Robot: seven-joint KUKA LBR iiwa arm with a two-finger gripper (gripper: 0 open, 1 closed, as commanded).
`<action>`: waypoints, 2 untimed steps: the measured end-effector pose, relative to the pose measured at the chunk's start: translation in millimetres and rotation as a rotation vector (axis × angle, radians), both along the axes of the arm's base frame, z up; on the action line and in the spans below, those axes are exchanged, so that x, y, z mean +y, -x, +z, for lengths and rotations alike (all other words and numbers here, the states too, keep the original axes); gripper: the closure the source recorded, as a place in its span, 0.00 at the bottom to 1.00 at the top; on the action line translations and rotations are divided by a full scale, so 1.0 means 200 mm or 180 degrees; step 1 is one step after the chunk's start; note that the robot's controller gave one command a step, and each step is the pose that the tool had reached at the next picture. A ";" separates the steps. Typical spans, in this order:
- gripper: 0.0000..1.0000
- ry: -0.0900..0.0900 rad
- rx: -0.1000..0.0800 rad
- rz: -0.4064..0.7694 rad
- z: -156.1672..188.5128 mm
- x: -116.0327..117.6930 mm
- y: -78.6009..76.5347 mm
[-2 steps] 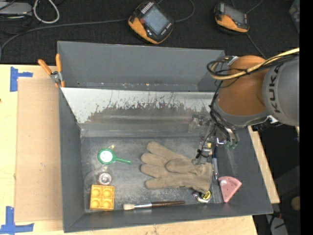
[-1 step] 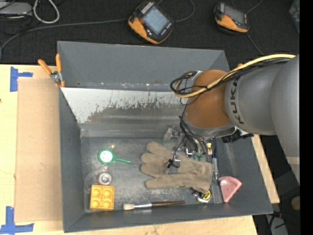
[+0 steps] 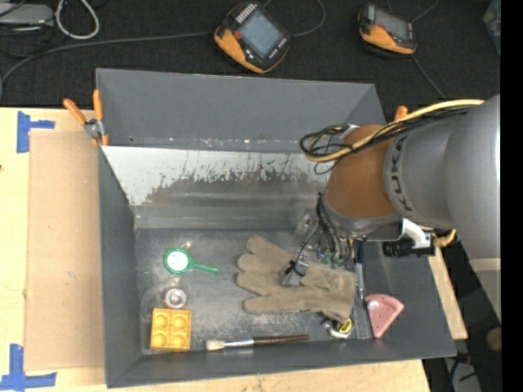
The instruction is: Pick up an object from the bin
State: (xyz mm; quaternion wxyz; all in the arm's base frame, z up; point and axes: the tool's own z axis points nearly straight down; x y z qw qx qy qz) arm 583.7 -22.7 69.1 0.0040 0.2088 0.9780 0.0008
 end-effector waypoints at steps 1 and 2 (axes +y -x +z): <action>1.00 0.0002 0.0022 0.2109 0.02 0.32 -0.04; 1.00 0.0002 0.0021 0.2105 0.02 0.32 -0.04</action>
Offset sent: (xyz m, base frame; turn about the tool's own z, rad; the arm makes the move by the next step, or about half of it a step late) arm 0.0000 0.0000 0.0000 0.0000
